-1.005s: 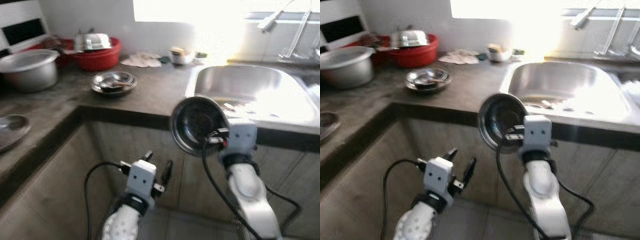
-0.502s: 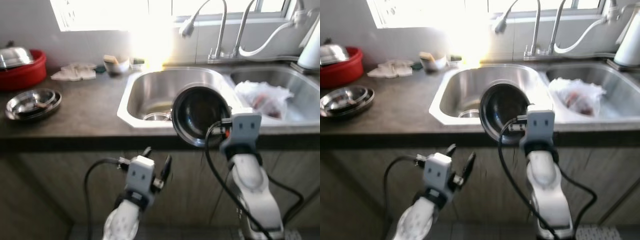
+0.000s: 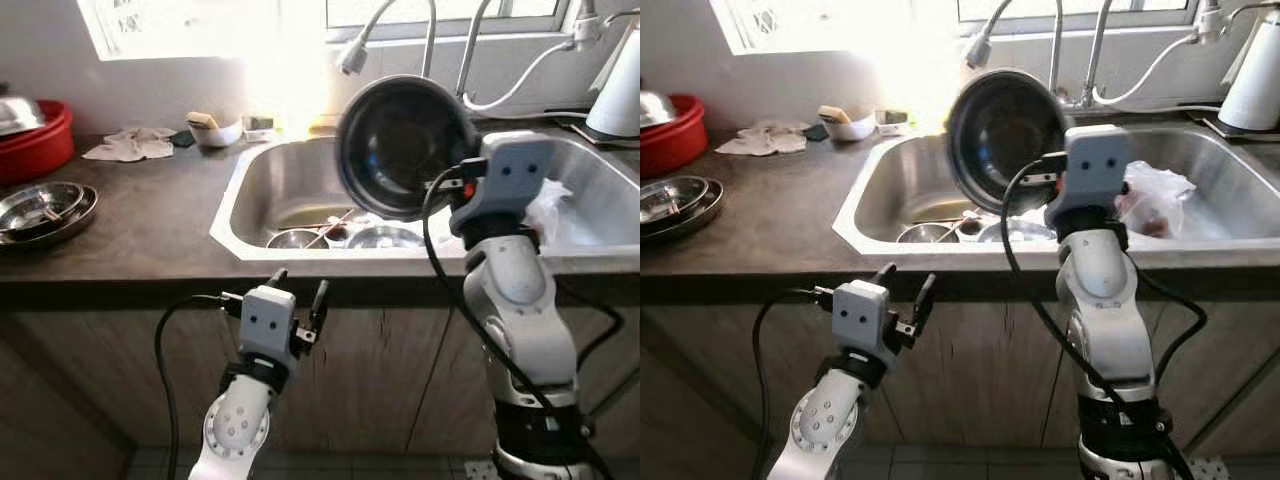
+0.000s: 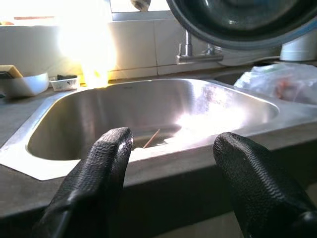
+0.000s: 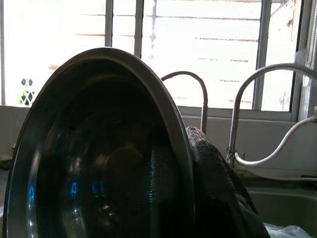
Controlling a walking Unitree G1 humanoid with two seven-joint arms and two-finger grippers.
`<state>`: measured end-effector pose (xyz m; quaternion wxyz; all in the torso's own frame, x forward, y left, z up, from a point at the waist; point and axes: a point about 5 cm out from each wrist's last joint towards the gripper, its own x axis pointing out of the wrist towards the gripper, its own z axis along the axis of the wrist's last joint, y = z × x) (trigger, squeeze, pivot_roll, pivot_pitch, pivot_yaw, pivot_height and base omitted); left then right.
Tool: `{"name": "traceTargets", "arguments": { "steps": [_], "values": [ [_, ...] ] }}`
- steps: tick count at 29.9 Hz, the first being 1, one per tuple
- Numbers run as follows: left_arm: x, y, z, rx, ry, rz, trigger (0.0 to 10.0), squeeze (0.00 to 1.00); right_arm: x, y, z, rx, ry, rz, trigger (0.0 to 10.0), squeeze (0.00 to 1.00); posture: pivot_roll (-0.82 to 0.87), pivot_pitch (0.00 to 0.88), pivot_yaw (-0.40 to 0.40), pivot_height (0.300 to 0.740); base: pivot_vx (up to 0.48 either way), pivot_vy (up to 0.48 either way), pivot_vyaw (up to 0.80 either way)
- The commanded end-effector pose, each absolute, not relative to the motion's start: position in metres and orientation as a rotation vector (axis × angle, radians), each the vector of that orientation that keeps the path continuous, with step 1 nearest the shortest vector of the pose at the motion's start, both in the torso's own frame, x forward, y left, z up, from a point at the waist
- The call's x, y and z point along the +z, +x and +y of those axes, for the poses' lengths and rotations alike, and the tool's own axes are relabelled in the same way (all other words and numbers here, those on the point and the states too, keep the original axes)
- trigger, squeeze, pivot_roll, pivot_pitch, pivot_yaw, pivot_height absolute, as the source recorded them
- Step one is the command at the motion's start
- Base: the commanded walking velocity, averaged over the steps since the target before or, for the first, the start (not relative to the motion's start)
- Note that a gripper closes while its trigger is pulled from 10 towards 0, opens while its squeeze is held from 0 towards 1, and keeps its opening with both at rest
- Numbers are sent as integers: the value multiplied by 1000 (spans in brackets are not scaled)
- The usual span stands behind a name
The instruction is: Kitchen organization
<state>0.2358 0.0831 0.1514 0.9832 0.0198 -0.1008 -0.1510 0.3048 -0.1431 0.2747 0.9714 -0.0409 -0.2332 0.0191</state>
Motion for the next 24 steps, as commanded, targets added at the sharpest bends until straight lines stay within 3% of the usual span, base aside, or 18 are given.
{"name": "traceTargets", "arguments": {
  "steps": [1, 16, 24],
  "values": [
    [153, 237, 87, -288, 63, -198, 10000, 0, 281, 309, -140, 62, -88, -478, 10000, 0, 2, 45, -5, 740, 356, 0, 0],
    [149, 235, 86, -296, 58, -183, 10000, 0, 276, 322, -137, 131, -128, -404, 10000, 0, 3, 42, -11, 740, 346, 0, 0],
    [147, 235, 87, -292, 57, -176, 10000, 0, 265, 341, -142, 143, -218, -293, 10000, 0, 7, 33, -17, 740, 0, 0, 0]
  ]
}}
